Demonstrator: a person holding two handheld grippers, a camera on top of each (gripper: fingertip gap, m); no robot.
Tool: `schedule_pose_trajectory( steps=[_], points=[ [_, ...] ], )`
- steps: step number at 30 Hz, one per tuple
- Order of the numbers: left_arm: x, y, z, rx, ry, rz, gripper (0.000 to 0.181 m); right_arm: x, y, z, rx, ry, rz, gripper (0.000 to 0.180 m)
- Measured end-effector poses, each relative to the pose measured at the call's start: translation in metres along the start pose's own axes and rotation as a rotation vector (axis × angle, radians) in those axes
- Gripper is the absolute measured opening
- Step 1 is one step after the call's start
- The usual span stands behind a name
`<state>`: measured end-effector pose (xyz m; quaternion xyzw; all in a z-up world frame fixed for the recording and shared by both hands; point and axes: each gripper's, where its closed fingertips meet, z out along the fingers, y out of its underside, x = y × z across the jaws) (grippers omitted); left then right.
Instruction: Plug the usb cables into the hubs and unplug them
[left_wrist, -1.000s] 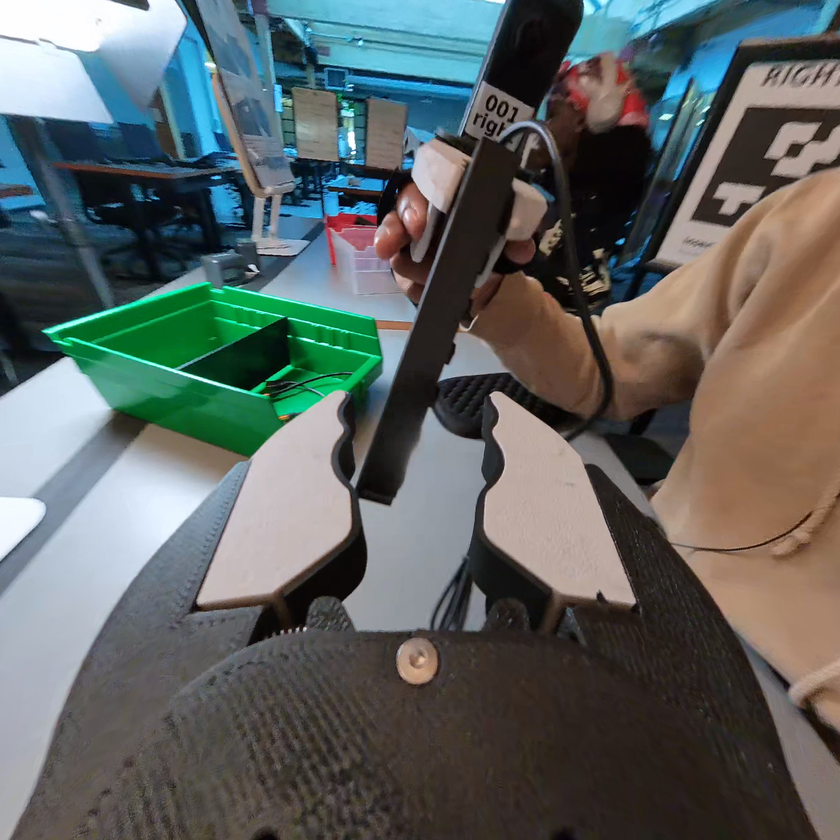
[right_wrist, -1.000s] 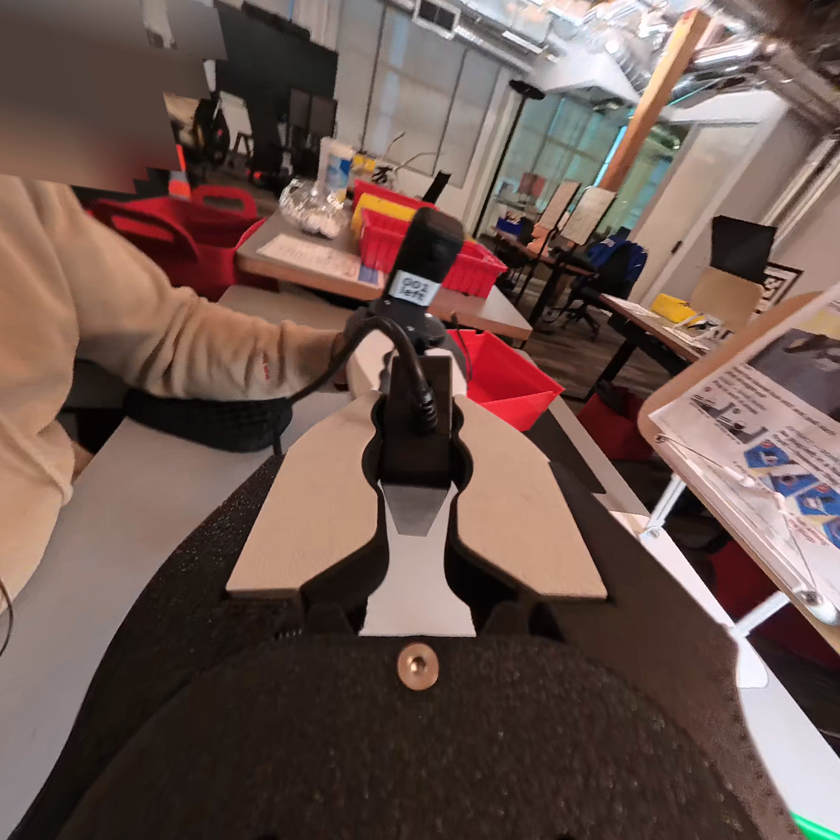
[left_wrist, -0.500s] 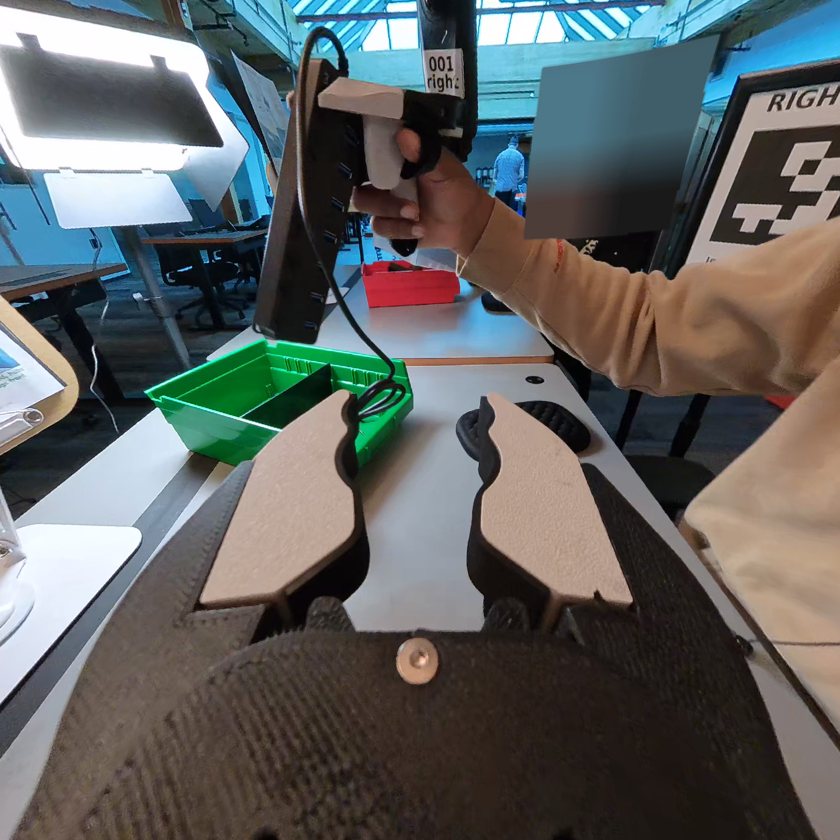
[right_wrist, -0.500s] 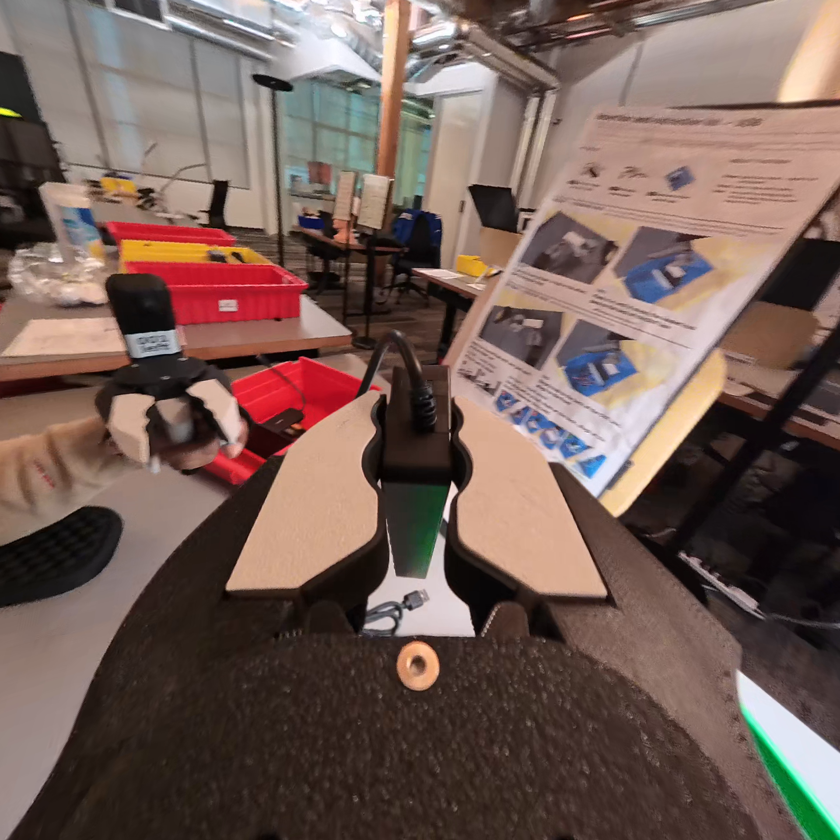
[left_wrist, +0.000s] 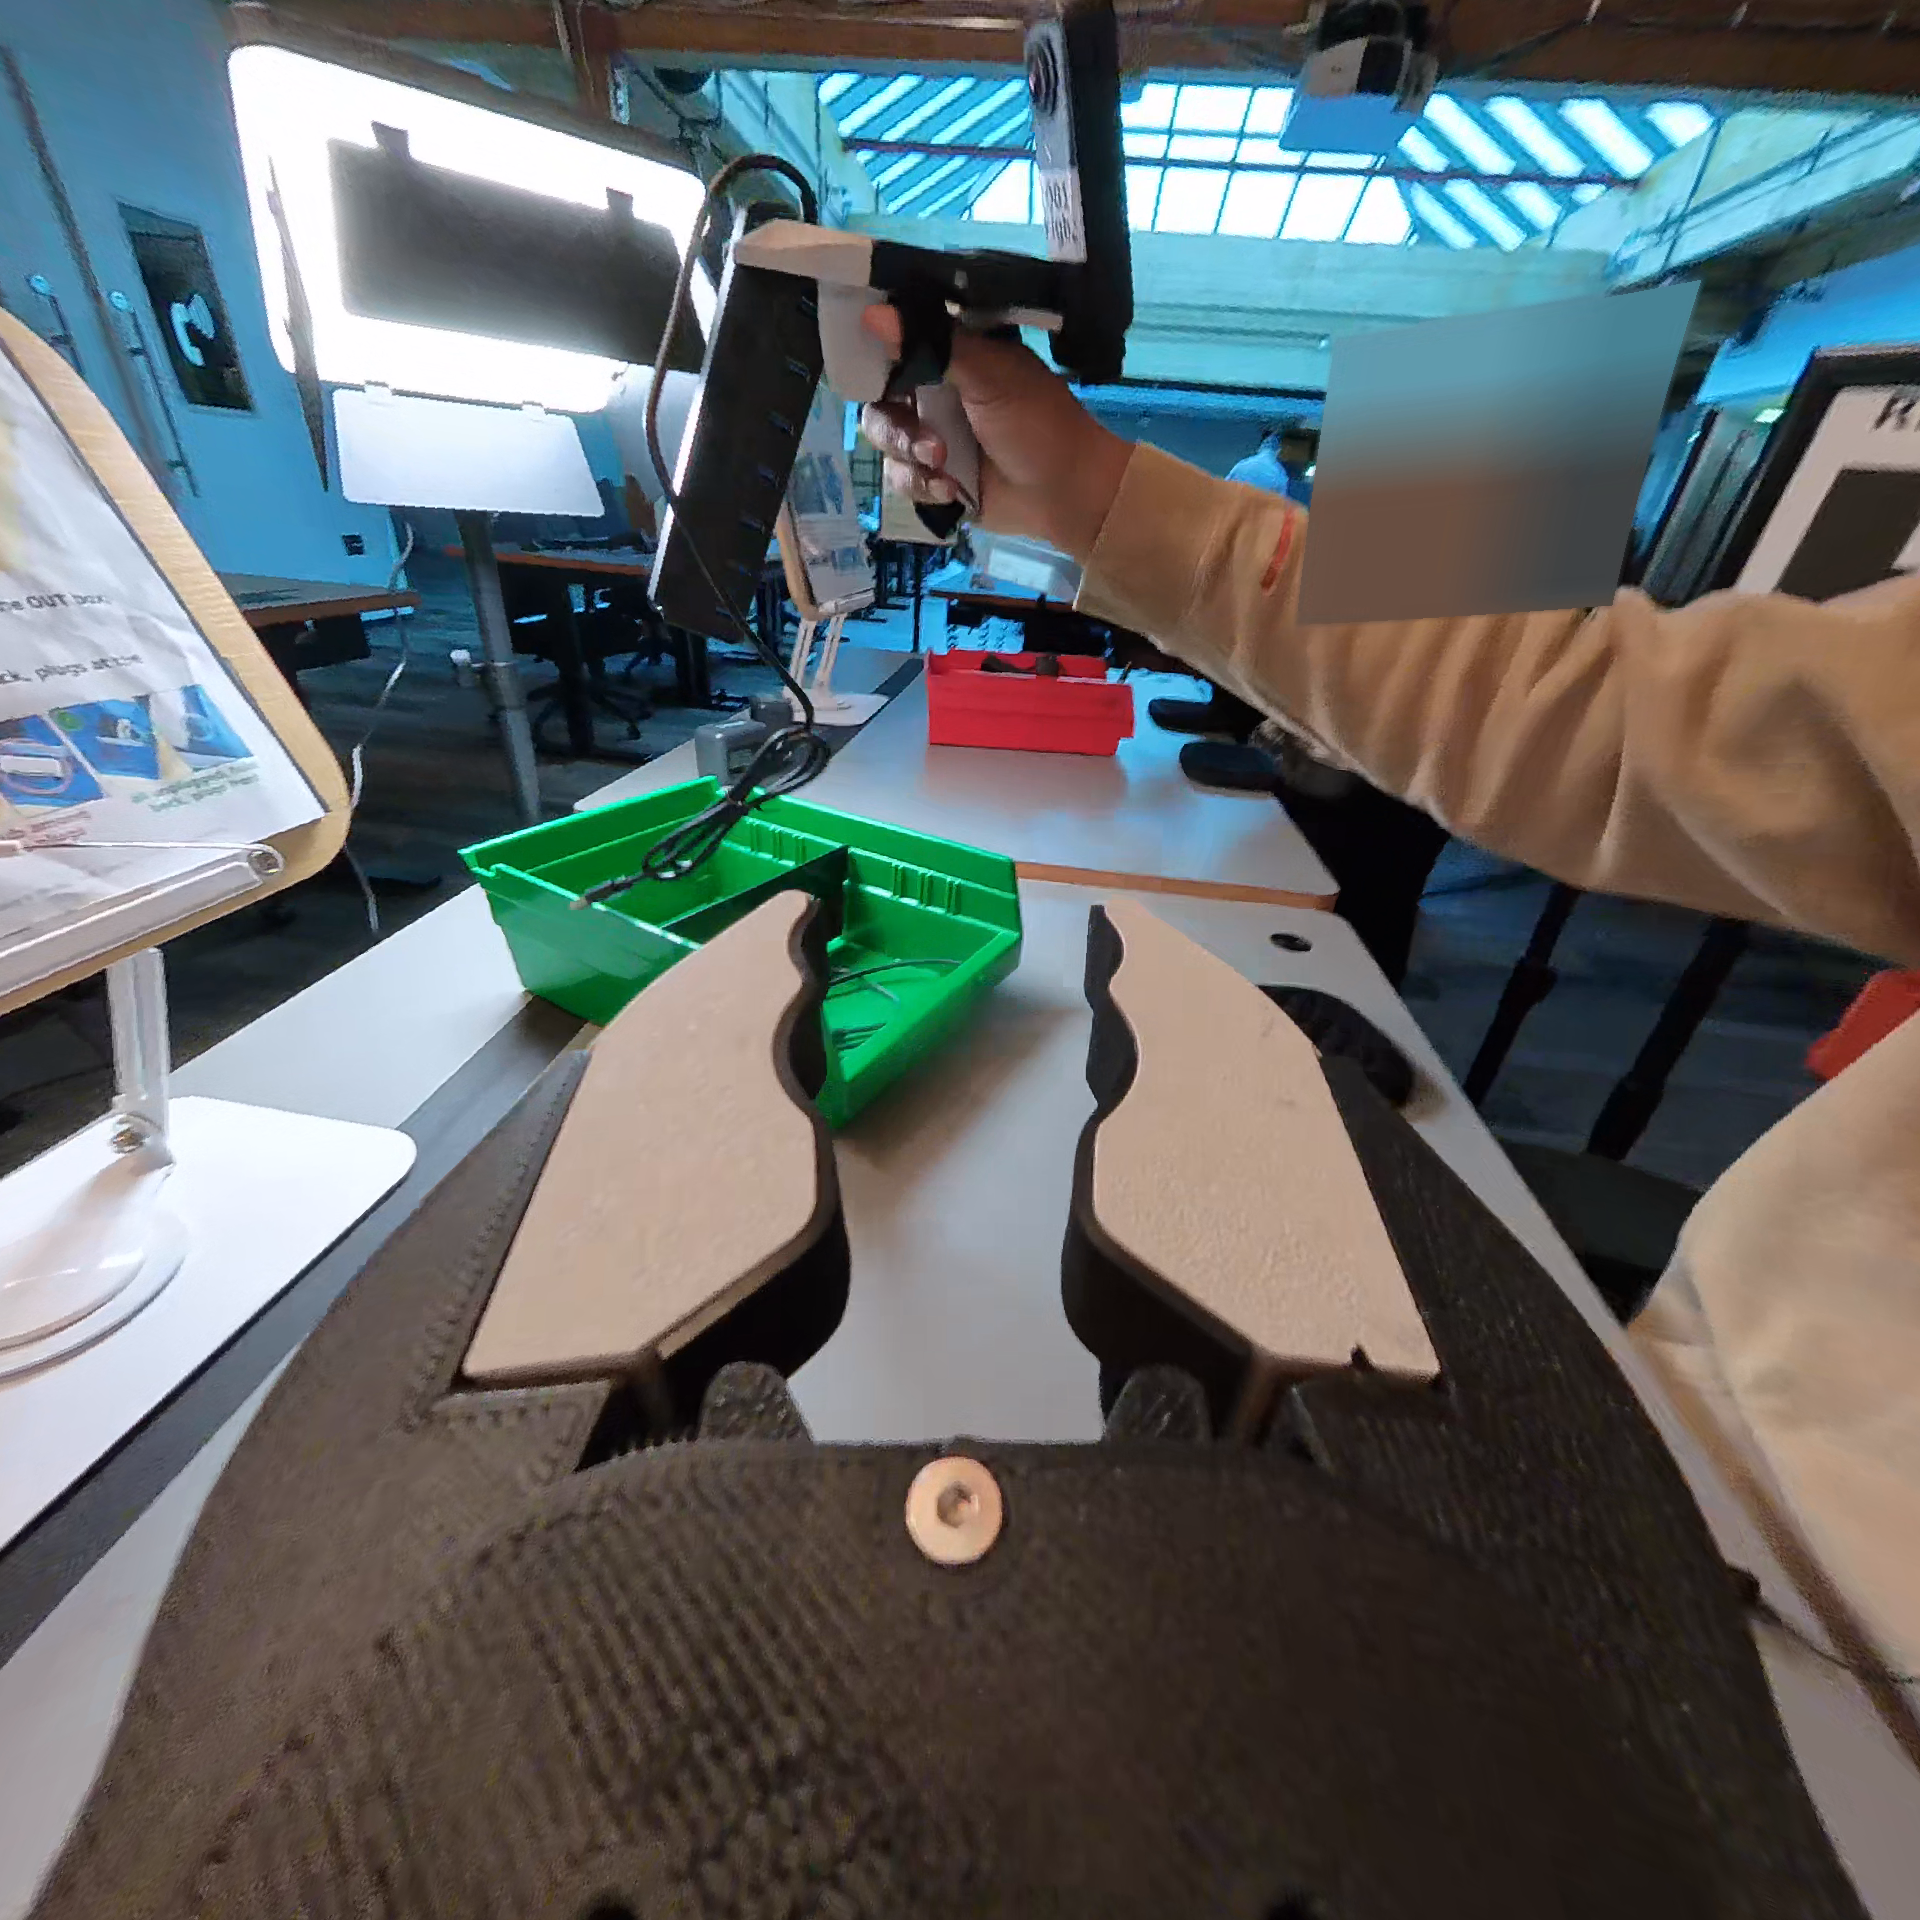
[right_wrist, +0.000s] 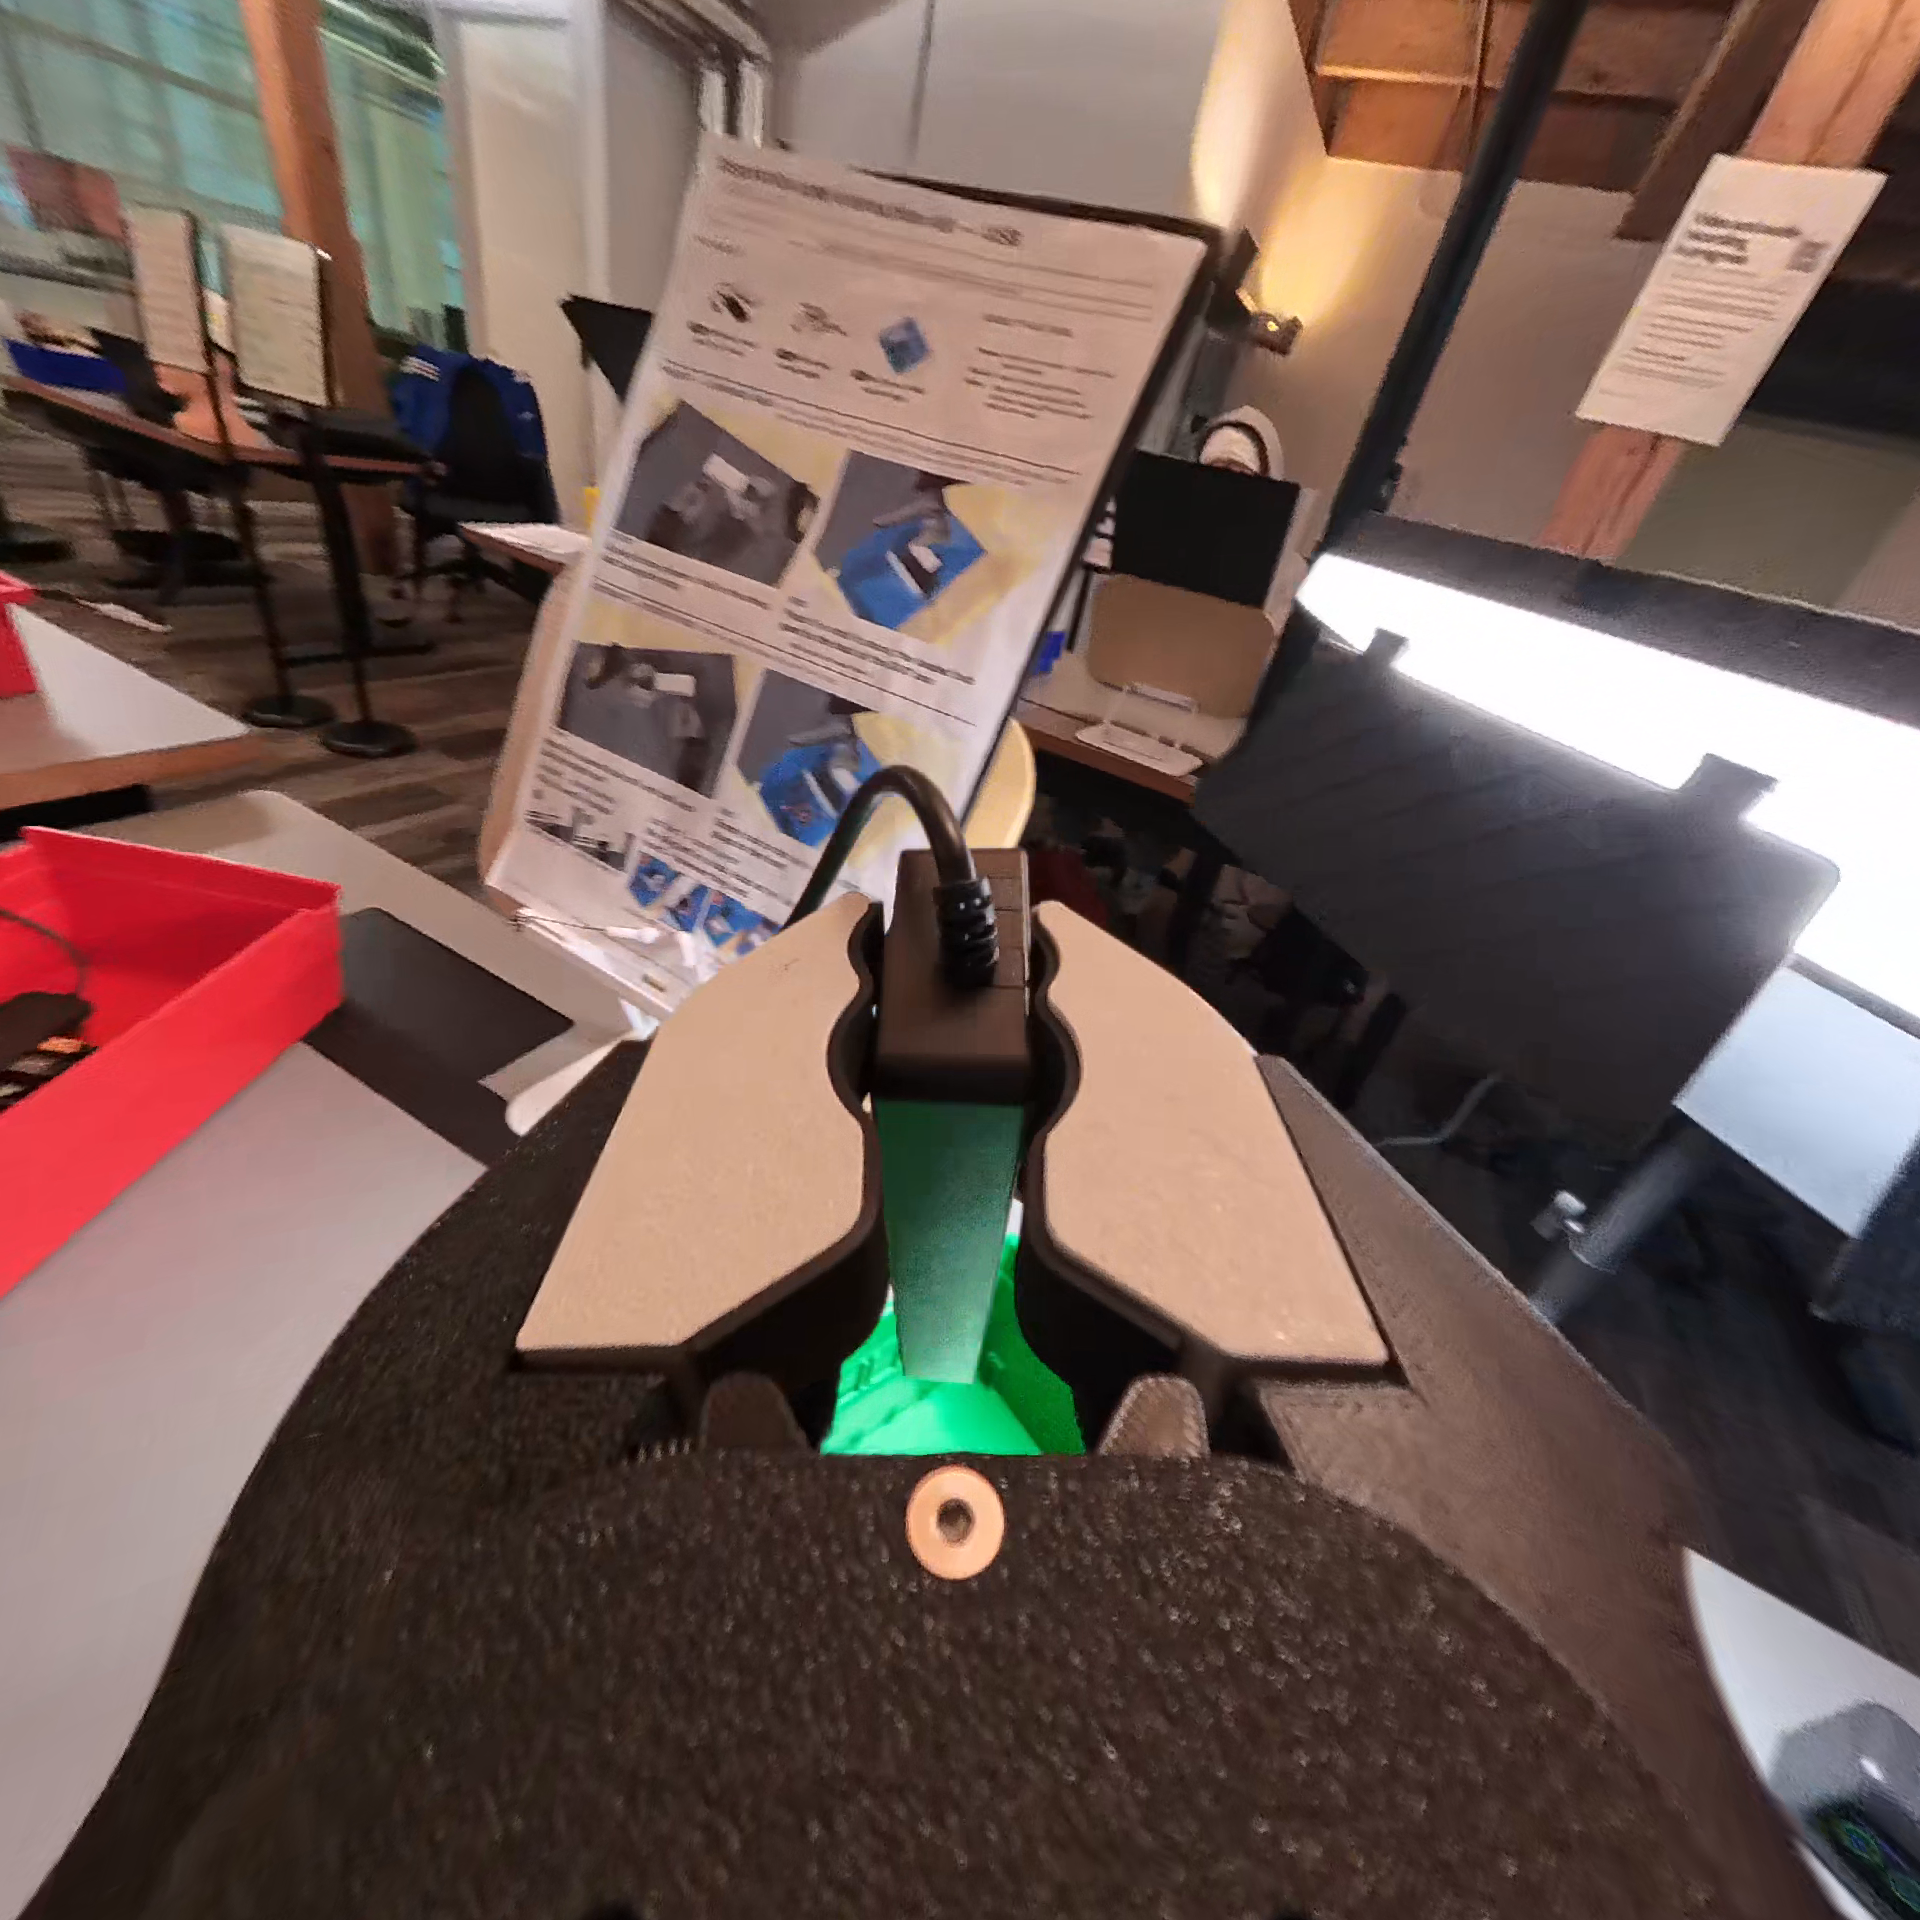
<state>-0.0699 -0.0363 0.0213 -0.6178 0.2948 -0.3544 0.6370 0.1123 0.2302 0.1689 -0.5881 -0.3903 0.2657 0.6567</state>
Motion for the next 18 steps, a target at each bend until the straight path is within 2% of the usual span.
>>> schedule_pose_trajectory(
  steps=[8,18],
  points=[
    [-0.004,0.006,-0.003,-0.050,-0.042,0.061,0.048,0.048,0.048,0.007,-0.118,0.136,-0.006,0.025],
    [-0.004,0.001,-0.011,-0.019,-0.038,0.043,0.047,0.045,0.173,0.031,-0.261,0.120,0.133,0.025]
  ],
)
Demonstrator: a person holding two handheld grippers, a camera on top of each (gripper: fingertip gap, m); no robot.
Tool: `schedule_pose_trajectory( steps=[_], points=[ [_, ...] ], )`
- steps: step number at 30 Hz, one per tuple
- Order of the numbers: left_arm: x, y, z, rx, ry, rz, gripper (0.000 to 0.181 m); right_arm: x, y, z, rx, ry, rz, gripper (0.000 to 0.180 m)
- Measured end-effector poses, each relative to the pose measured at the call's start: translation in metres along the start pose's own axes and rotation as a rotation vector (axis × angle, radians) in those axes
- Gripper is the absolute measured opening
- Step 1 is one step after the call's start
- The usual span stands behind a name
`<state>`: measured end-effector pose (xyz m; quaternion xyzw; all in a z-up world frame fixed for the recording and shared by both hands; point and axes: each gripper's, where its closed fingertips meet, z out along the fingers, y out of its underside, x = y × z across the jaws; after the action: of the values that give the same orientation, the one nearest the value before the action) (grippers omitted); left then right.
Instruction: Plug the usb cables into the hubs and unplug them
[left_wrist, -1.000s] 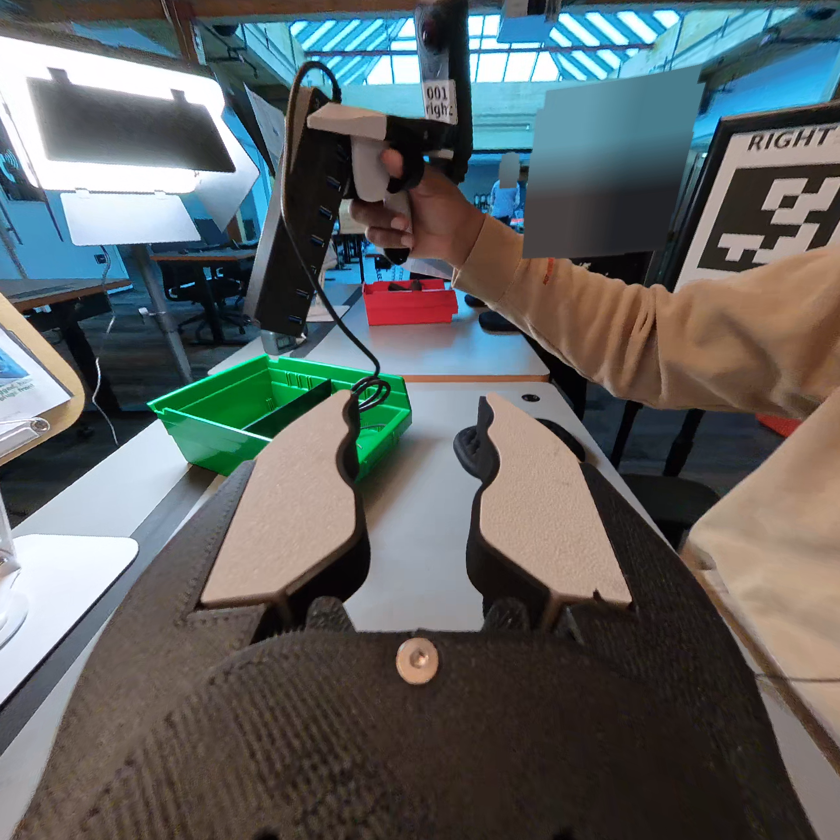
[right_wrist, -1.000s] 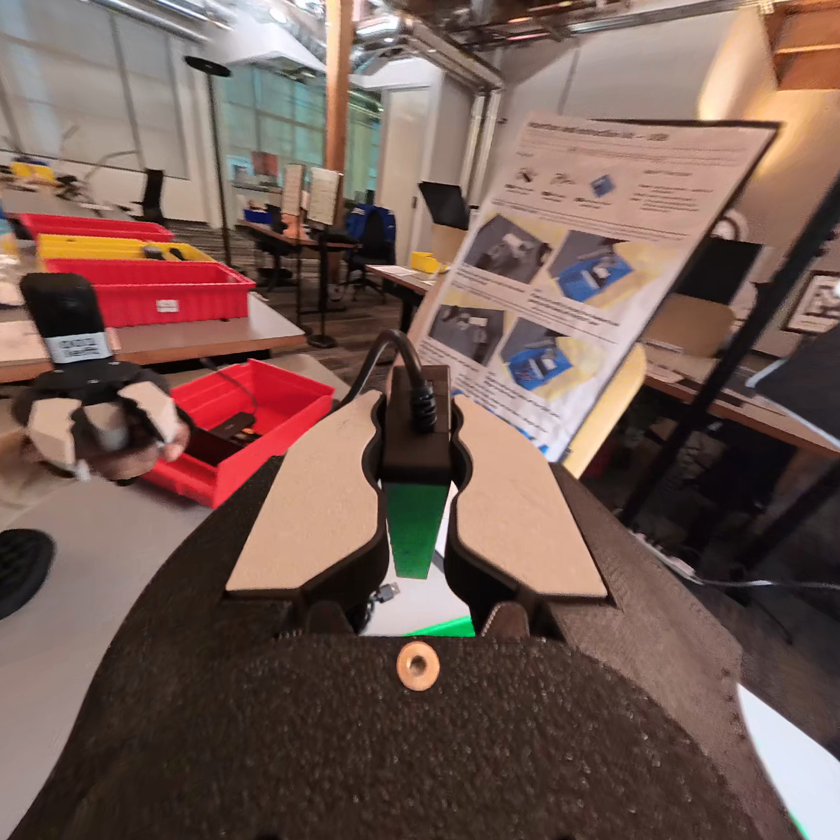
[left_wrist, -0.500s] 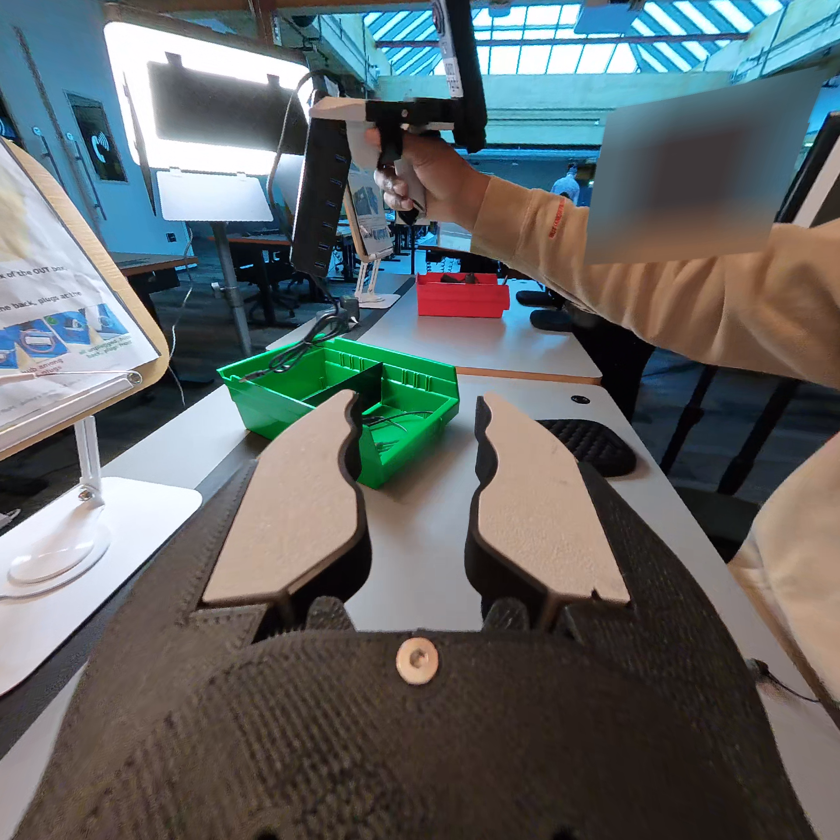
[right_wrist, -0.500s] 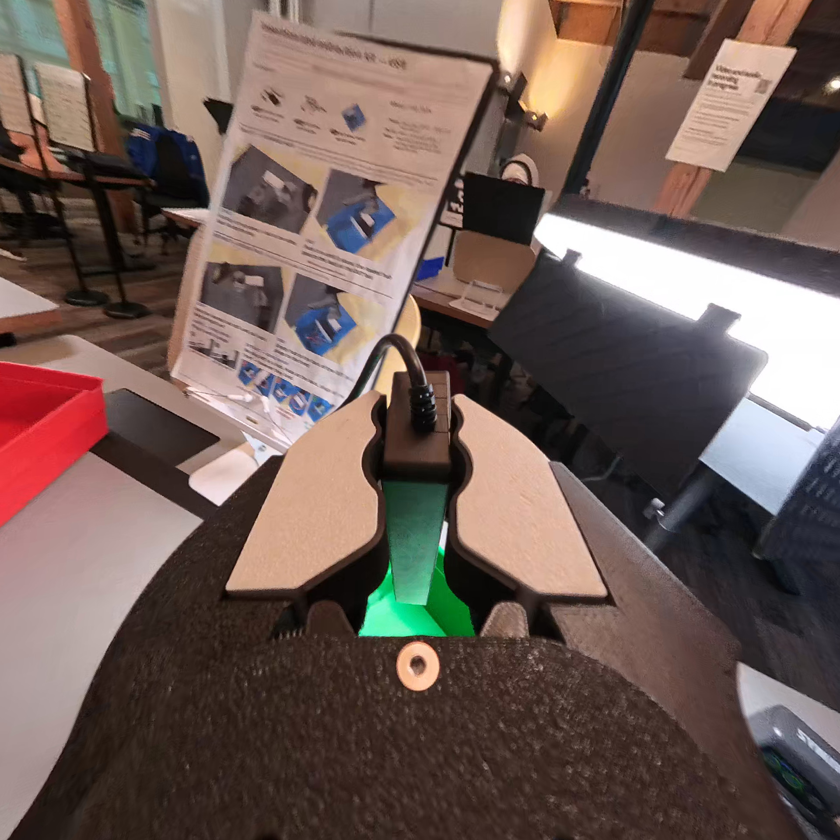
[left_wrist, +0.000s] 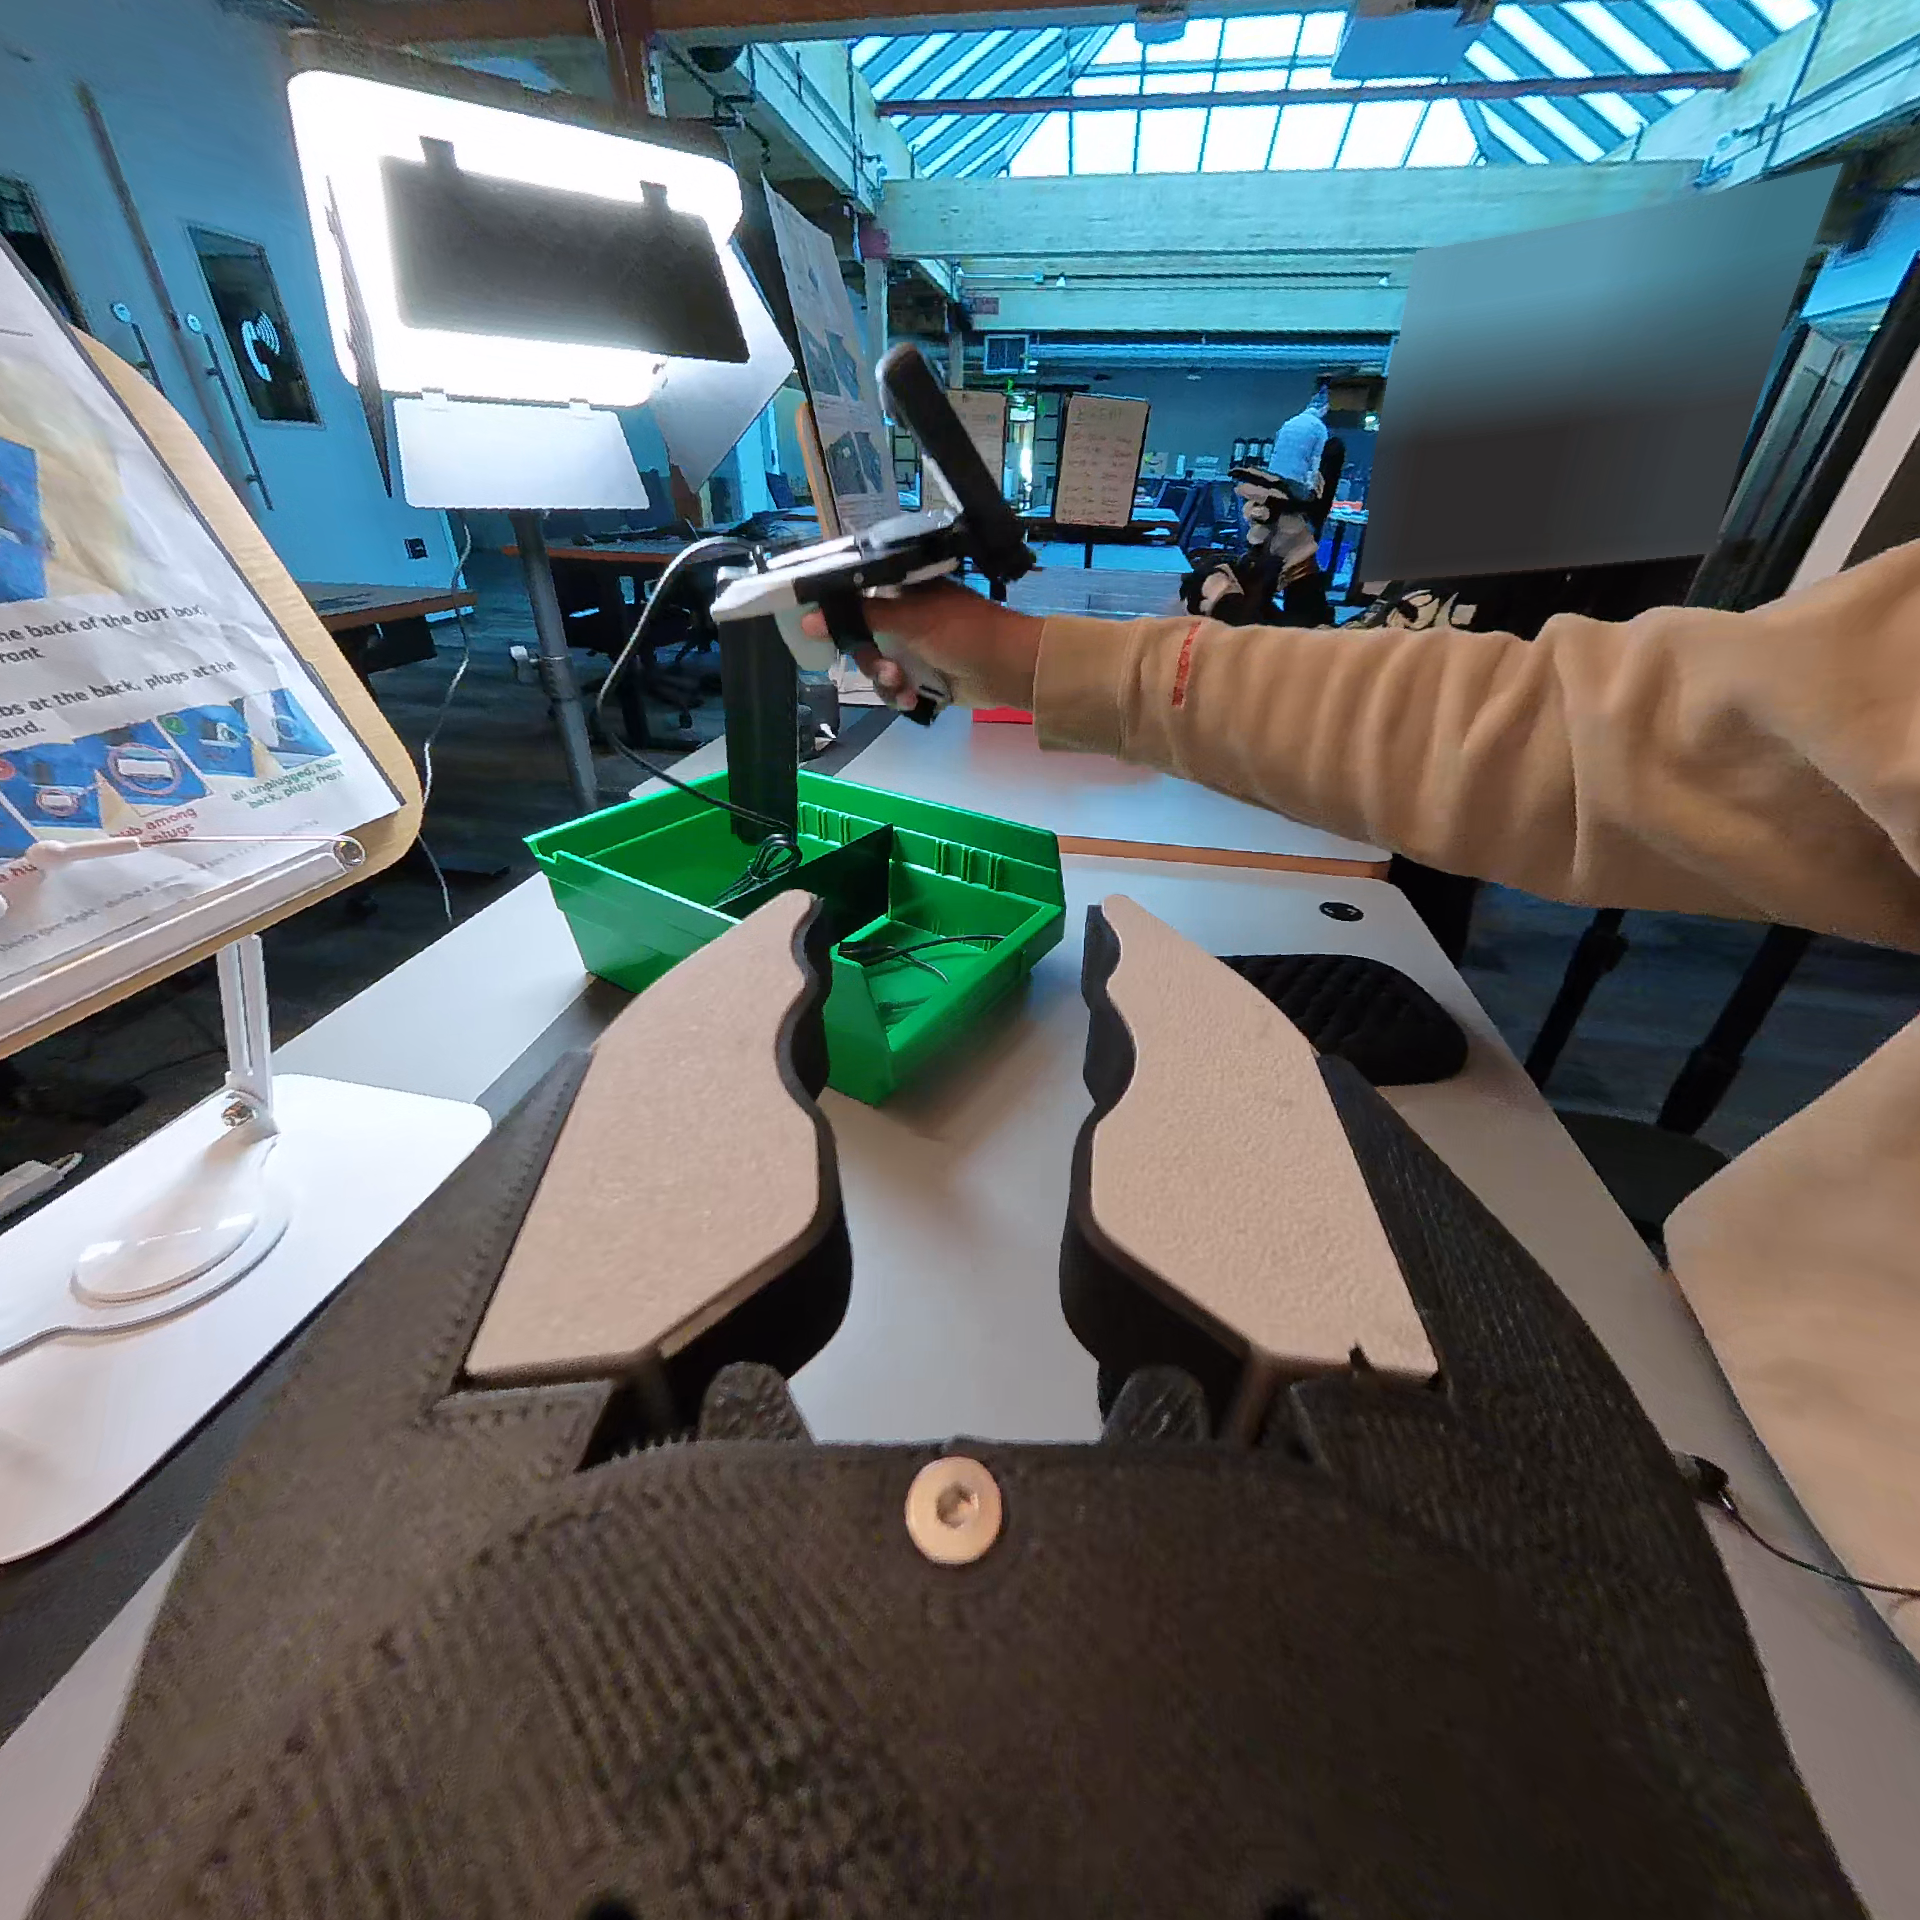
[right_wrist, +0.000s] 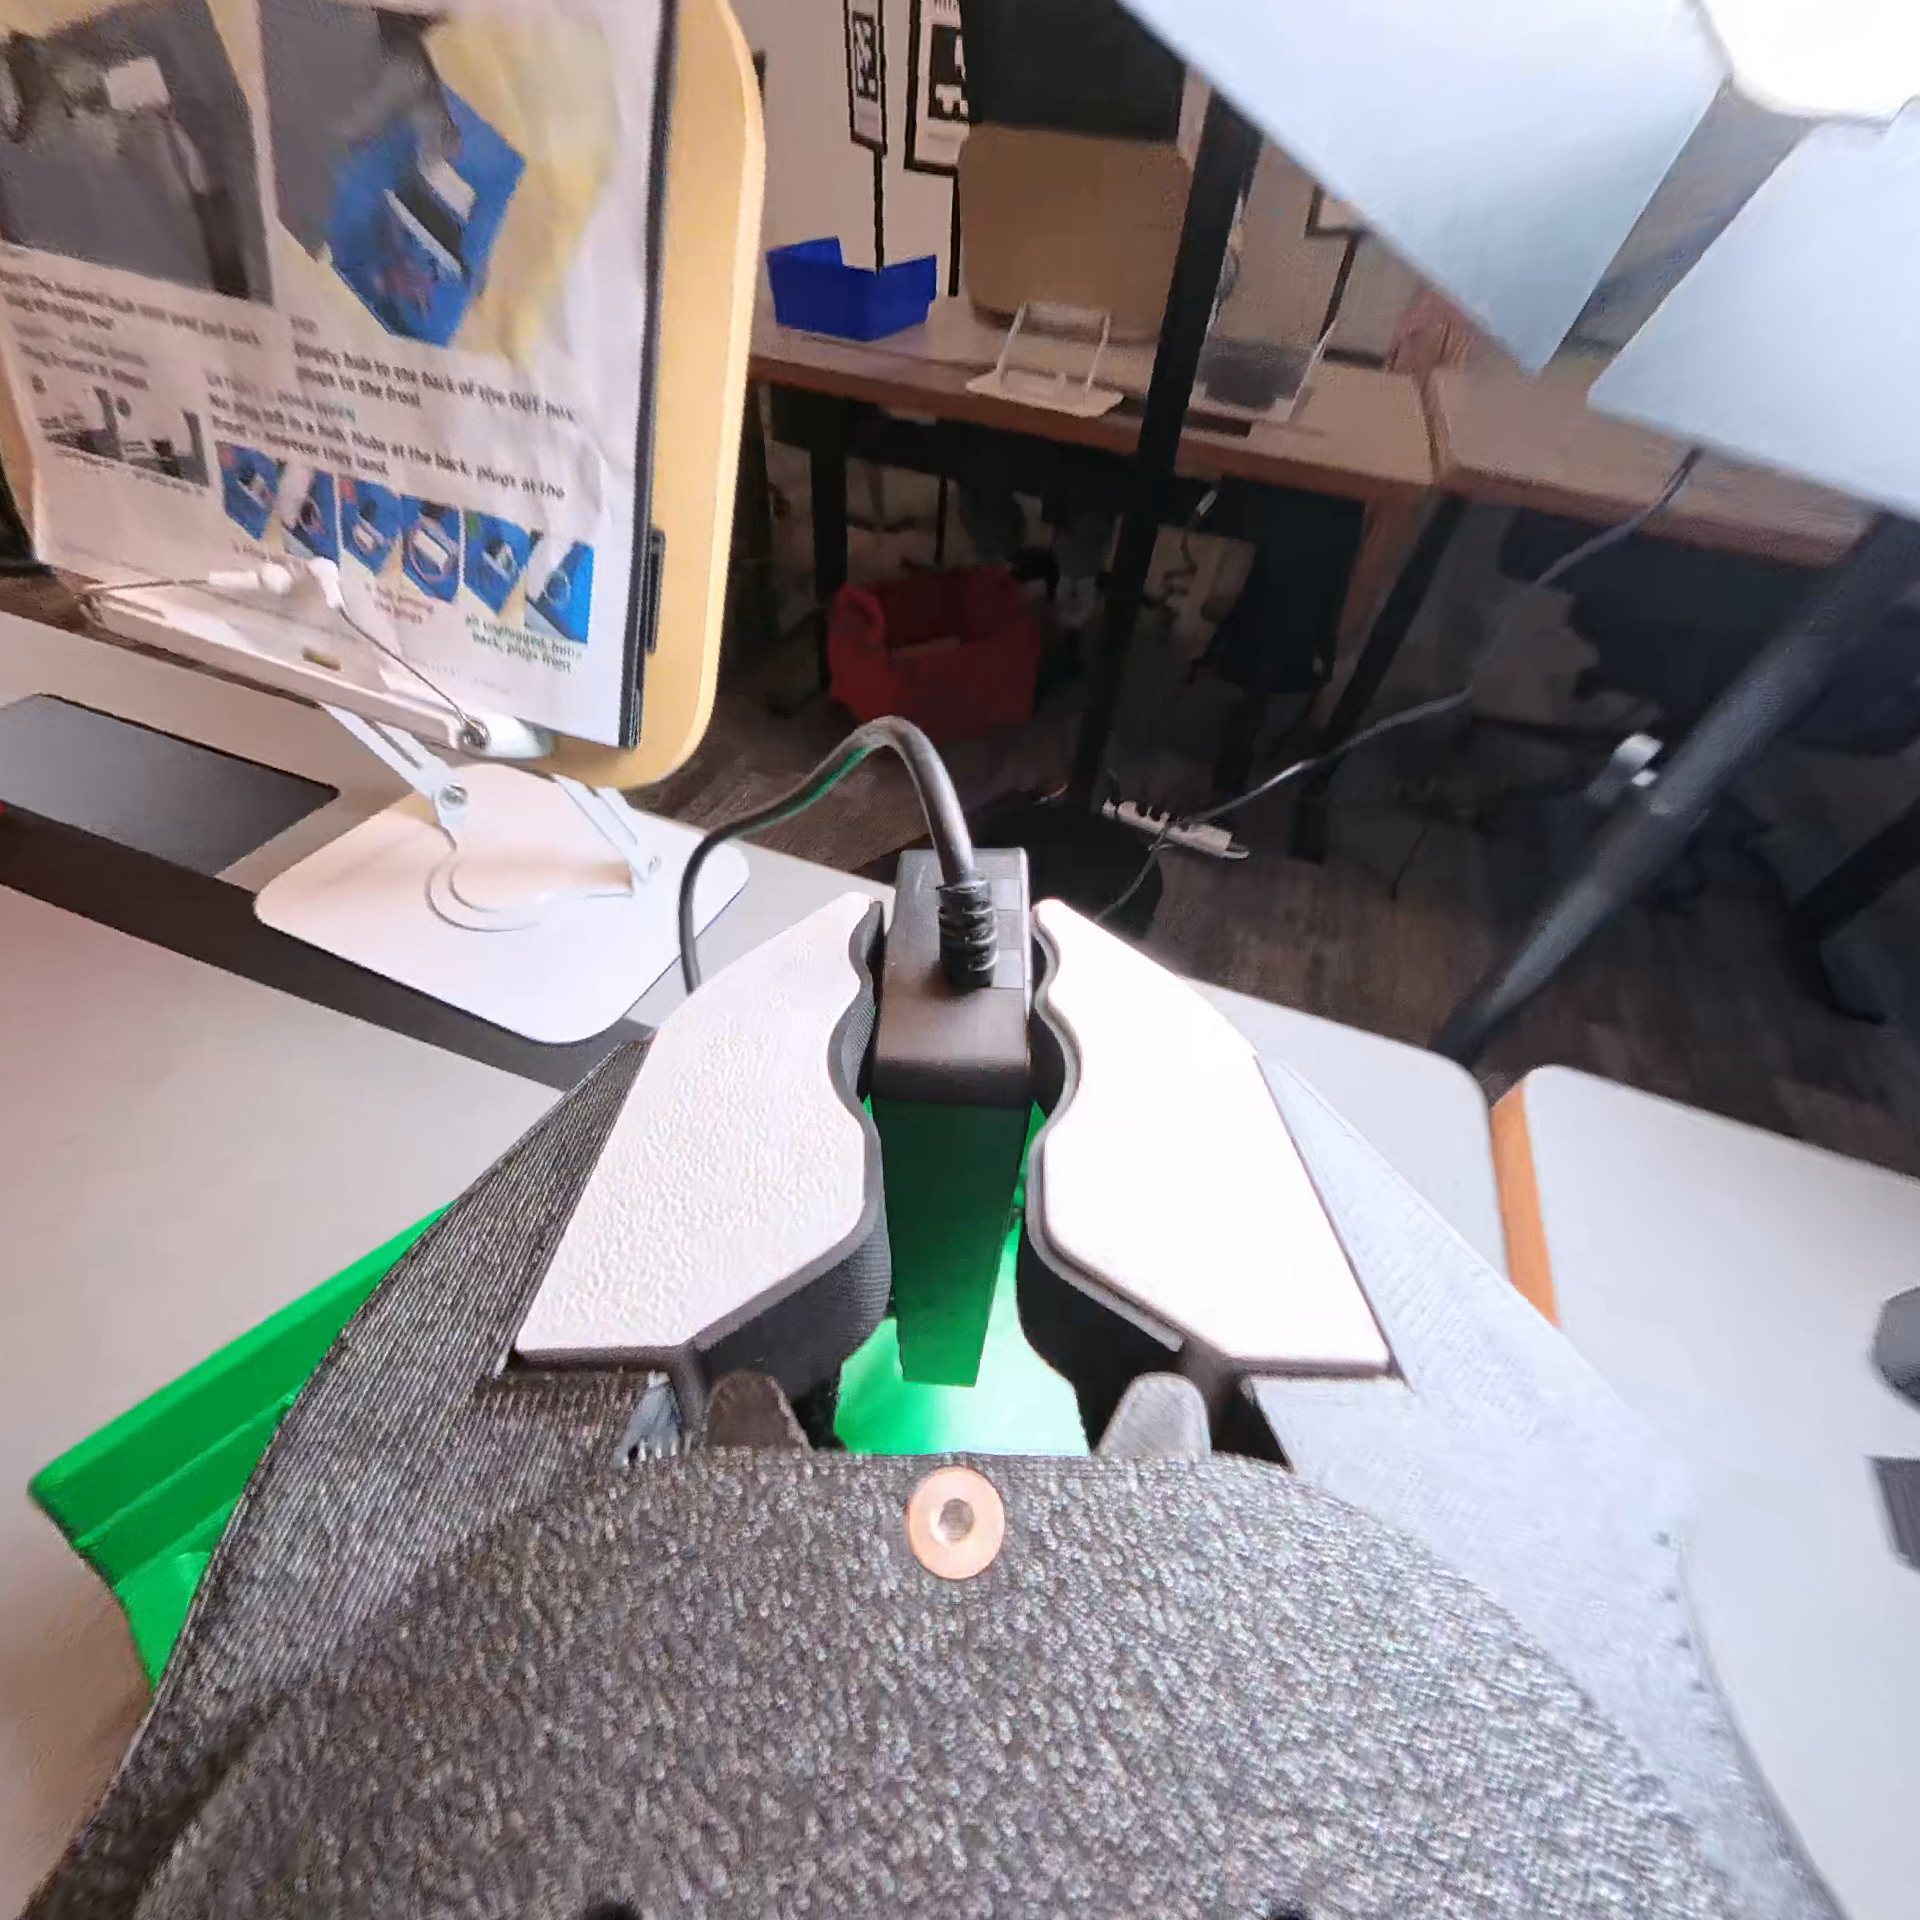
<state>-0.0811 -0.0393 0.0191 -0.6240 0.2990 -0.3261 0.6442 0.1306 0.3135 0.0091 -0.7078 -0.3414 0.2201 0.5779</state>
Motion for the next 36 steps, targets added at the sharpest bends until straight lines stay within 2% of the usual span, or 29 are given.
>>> schedule_pose_trajectory(
  steps=[5,9,11,12,15,17,22,25,26,30,36],
  points=[
    [-0.005,0.004,-0.001,0.005,0.000,-0.035,0.046,0.010,0.031,0.017,-0.028,0.009,0.141,0.026],
    [-0.006,0.012,0.001,-0.029,-0.003,-0.037,0.046,0.035,0.064,0.022,-0.115,0.053,0.324,0.025],
    [-0.006,0.014,0.002,-0.040,-0.004,-0.029,0.046,0.045,0.091,0.023,-0.227,0.079,0.409,0.026],
    [-0.005,0.014,0.002,-0.043,-0.004,-0.027,0.046,0.051,0.093,0.021,-0.218,0.094,0.416,0.026],
    [-0.006,0.018,0.003,-0.052,0.000,-0.036,0.045,0.065,0.108,0.014,-0.332,0.180,0.304,0.032],
    [-0.008,0.022,0.005,-0.060,-0.001,-0.048,0.045,0.076,0.119,0.008,-0.423,0.252,0.197,0.043],
    [-0.009,0.033,0.010,-0.079,0.005,-0.074,0.045,0.085,0.122,-0.005,-0.468,0.294,0.080,0.047],
    [-0.008,0.039,0.014,-0.096,0.012,-0.079,0.045,0.092,0.120,-0.016,-0.449,0.356,-0.001,0.063],
    [-0.007,0.040,0.015,-0.103,0.014,-0.079,0.045,0.089,0.115,-0.019,-0.402,0.340,0.007,0.062],
    [-0.007,0.045,0.019,-0.111,0.020,-0.089,0.045,0.074,0.097,-0.023,-0.289,0.184,0.248,0.070],
    [-0.007,0.049,0.021,-0.119,0.023,-0.101,0.045,0.086,0.091,-0.039,-0.365,0.261,0.093,0.074]
  ],
)
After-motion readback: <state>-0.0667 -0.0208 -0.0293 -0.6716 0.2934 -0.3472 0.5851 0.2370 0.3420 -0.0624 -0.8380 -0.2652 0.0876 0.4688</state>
